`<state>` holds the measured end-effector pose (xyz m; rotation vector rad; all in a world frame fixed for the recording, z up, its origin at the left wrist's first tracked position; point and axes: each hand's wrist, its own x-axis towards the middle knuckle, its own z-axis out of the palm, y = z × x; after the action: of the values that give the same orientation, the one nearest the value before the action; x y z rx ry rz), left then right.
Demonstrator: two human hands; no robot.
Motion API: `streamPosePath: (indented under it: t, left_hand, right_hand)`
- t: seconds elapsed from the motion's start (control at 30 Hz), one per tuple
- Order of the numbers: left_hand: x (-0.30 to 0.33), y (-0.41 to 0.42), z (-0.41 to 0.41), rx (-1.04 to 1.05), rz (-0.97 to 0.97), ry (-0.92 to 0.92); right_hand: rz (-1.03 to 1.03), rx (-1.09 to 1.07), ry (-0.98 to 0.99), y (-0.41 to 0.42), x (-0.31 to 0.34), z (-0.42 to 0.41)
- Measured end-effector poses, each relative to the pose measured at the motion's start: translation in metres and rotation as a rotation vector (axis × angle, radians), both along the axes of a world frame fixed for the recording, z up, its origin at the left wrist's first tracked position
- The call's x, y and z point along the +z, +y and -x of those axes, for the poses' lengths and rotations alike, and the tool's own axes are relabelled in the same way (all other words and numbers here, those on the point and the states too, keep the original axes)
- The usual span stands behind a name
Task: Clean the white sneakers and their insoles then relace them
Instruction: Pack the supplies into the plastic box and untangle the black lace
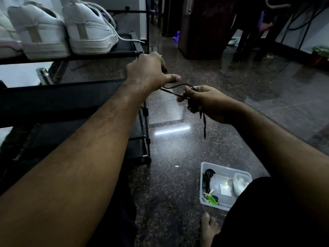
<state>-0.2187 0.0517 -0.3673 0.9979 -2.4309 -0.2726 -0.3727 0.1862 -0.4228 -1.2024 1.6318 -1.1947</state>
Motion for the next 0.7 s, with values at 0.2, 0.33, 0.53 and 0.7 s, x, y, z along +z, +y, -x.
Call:
streamPosePath:
  t: [0.2,0.33,0.53,0.7]
  left_hand:
    - [0.005,-0.006,-0.004,0.071,0.207,-0.055]
    - [0.005,-0.009,-0.004,0.14,0.277,-0.122]
    - [-0.013,-0.007,-0.002,0.016,-0.097,-0.277]
    - [-0.012,0.008,0.002,-0.266,-0.229,-0.349]
  right_hand:
    - [-0.086,0.057,-0.038,0.006,-0.001,0.001]
    - [-0.12,0.056,-0.049,0.009,-0.003,0.006]
    - [-0.151,0.005,0.033,0.011,-0.004,0.008]
    - [-0.106,0.028,0.041,0.009,0.002,0.0]
